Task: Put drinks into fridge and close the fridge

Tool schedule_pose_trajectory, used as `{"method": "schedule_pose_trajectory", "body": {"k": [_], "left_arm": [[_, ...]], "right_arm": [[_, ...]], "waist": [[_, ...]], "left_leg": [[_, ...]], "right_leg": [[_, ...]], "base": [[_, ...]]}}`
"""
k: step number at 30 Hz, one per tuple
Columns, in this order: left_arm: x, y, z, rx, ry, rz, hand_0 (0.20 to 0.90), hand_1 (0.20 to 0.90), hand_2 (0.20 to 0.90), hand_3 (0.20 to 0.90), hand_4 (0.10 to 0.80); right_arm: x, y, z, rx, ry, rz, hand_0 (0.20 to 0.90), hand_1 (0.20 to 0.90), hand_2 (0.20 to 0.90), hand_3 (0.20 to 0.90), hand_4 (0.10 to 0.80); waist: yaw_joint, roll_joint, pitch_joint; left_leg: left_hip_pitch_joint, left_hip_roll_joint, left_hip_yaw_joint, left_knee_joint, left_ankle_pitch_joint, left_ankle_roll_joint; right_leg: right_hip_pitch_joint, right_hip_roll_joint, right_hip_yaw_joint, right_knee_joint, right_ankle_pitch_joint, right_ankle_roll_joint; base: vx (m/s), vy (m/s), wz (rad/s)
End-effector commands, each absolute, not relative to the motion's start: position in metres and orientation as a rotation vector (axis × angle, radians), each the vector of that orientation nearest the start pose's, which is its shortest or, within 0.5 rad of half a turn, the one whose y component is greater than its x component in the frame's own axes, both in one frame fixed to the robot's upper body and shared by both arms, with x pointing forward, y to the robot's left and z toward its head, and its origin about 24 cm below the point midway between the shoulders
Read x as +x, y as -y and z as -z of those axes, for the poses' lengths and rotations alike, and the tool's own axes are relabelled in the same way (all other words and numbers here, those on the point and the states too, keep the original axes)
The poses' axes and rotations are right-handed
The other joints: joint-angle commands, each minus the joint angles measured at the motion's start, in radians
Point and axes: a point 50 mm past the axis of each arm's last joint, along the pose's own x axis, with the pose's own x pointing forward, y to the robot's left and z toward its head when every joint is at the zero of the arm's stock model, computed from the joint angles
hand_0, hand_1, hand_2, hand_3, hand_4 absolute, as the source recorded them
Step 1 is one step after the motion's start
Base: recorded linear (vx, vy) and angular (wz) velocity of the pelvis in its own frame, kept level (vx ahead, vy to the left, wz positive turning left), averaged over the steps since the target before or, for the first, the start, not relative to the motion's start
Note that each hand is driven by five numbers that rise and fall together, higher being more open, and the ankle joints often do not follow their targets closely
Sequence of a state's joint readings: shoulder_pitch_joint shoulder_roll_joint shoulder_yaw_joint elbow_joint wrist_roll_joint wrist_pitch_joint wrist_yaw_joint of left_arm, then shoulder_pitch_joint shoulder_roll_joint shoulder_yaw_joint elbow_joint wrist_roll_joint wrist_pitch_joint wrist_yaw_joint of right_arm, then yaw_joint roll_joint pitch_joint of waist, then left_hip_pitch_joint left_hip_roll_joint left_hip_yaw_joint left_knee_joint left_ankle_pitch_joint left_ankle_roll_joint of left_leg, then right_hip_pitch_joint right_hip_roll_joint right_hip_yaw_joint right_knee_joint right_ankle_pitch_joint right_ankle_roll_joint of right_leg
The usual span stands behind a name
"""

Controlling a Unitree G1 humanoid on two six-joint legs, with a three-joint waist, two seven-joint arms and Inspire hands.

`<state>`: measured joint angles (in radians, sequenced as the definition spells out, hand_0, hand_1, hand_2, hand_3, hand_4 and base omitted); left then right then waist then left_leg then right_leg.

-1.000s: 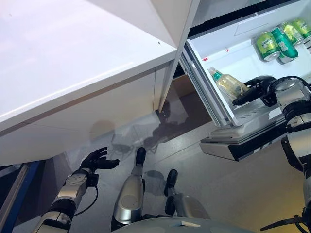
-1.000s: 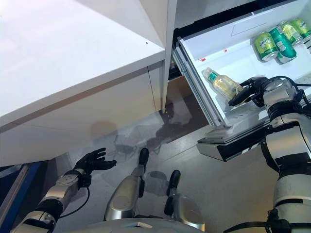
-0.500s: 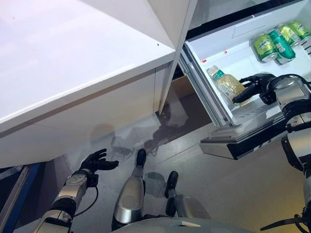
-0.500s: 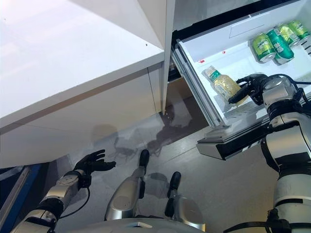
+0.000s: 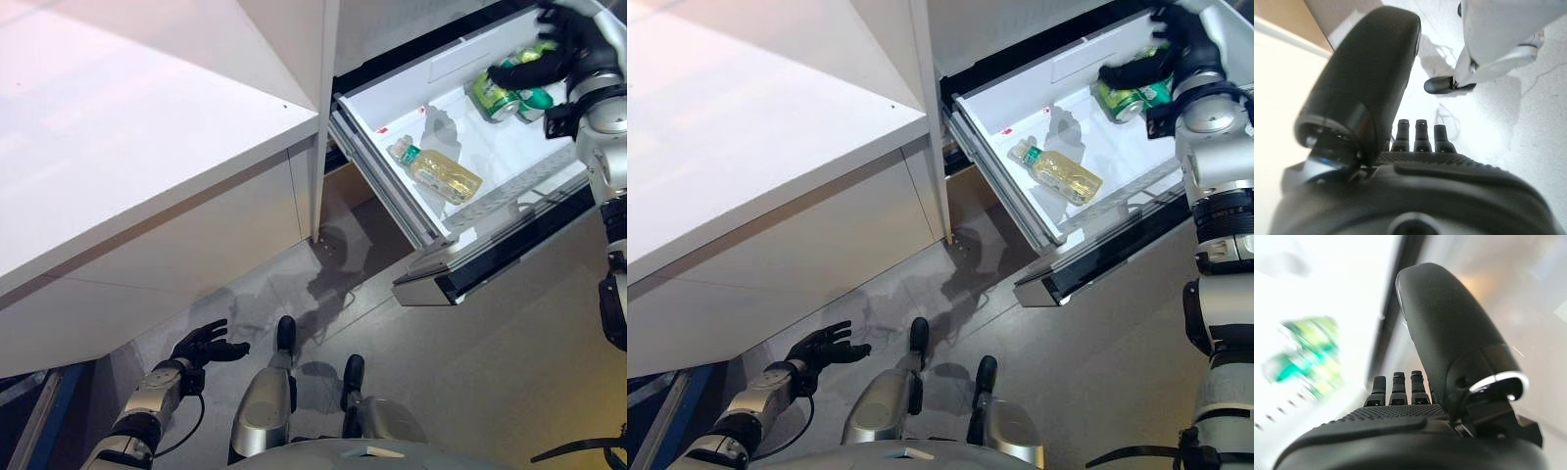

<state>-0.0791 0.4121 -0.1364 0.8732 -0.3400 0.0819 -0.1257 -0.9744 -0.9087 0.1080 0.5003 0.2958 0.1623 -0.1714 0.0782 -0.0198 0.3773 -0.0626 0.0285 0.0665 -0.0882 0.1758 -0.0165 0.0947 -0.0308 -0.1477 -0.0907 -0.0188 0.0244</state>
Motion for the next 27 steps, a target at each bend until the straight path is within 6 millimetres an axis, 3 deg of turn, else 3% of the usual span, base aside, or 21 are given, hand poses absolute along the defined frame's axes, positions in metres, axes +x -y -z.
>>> {"method": "schedule_pose_trajectory", "body": {"k": [1, 7, 13, 14, 15, 17, 21, 23, 27], "left_arm": [[0.134, -0.270, 0.129, 0.094, -1.021, -0.082, 0.900, 0.900, 0.900, 0.900, 0.800], [0.118, -0.267, 0.136, 0.070, -1.074, -0.072, 0.900, 0.900, 0.900, 0.900, 0.800], [0.097, -0.267, 0.144, 0.037, -1.131, -0.104, 0.900, 0.900, 0.900, 0.900, 0.800], [0.097, -0.267, 0.144, 0.038, -1.132, -0.103, 0.900, 0.900, 0.900, 0.900, 0.800], [0.092, -0.266, 0.147, 0.026, -1.145, -0.121, 0.900, 0.900, 0.900, 0.900, 0.800], [0.091, -0.266, 0.147, 0.023, -1.149, -0.127, 0.900, 0.900, 0.900, 0.900, 0.800], [0.103, -0.262, 0.146, 0.012, -1.121, -0.155, 0.900, 0.900, 0.900, 0.900, 0.800], [0.118, -0.264, 0.141, 0.032, -1.076, -0.178, 0.900, 0.900, 0.900, 0.900, 0.800], [0.156, -0.275, 0.122, 0.064, -0.940, -0.238, 0.900, 0.900, 0.900, 0.900, 0.800]], "right_arm": [[0.319, 0.322, -0.316, -0.549, 0.550, 0.527, 0.900, 0.900, 0.900, 0.900, 0.800], [0.284, 0.344, -0.293, -0.508, 0.587, 0.627, 0.900, 0.900, 0.900, 0.900, 0.800], [0.245, 0.386, -0.237, -0.447, 0.437, 0.787, 0.900, 0.900, 0.900, 0.900, 0.800], [0.244, 0.387, -0.236, -0.445, 0.434, 0.790, 0.900, 0.900, 0.900, 0.900, 0.800], [0.233, 0.399, -0.217, -0.404, 0.375, 0.826, 0.900, 0.900, 0.900, 0.900, 0.800], [0.225, 0.406, -0.208, -0.396, 0.348, 0.840, 0.900, 0.900, 0.900, 0.900, 0.800], [0.220, 0.416, -0.192, -0.359, 0.269, 0.829, 0.900, 0.900, 0.900, 0.900, 0.800], [0.225, 0.418, -0.188, -0.347, 0.242, 0.810, 0.900, 0.900, 0.900, 0.900, 0.800], [0.246, 0.404, -0.193, -0.295, 0.280, 0.740, 0.900, 0.900, 0.900, 0.900, 0.800]], "waist": [[-0.065, -0.001, -0.272], [-0.126, 0.017, -0.300], [-0.191, 0.040, -0.289], [-0.190, 0.039, -0.289], [-0.208, 0.047, -0.273], [-0.217, 0.053, -0.255], [-0.239, 0.076, -0.189], [-0.246, 0.087, -0.140], [-0.246, 0.084, -0.048]], "left_leg": [[0.078, -0.025, 0.032, 0.001, -0.202, 0.005], [0.118, -0.027, 0.064, 0.001, -0.224, 0.011], [0.162, -0.035, 0.099, 0.031, -0.252, 0.026], [0.162, -0.035, 0.099, 0.035, -0.255, 0.027], [0.163, -0.042, 0.097, 0.071, -0.270, 0.032], [0.158, -0.046, 0.093, 0.111, -0.281, 0.034], [0.101, -0.057, 0.089, 0.239, -0.315, 0.043], [0.046, -0.055, 0.097, 0.318, -0.337, 0.048], [-0.105, -0.043, 0.108, 0.486, -0.376, 0.067]], "right_leg": [[-0.107, -0.002, 0.011, 0.007, 0.059, 0.057], [-0.087, -0.004, 0.035, 0.009, 0.047, 0.057], [-0.070, -0.004, 0.065, 0.078, 0.006, 0.041], [-0.070, -0.004, 0.066, 0.082, 0.003, 0.041], [-0.073, -0.005, 0.078, 0.129, -0.018, 0.030], [-0.083, -0.007, 0.084, 0.178, -0.039, 0.022], [-0.148, -0.019, 0.085, 0.308, -0.093, -0.007], [-0.199, -0.025, 0.083, 0.383, -0.124, -0.026], [-0.336, -0.037, 0.082, 0.538, -0.165, -0.060]], "base": [[0.070, 0.009, -0.11], [0.059, -0.002, -0.22], [0.129, -0.013, -0.22], [0.191, 0.025, -0.22], [0.154, 0.036, -0.23], [0.152, 0.056, -0.16], [0.025, 0.077, -0.12], [-0.093, 0.032, -0.02], [-0.261, -0.012, 0.01]]}}
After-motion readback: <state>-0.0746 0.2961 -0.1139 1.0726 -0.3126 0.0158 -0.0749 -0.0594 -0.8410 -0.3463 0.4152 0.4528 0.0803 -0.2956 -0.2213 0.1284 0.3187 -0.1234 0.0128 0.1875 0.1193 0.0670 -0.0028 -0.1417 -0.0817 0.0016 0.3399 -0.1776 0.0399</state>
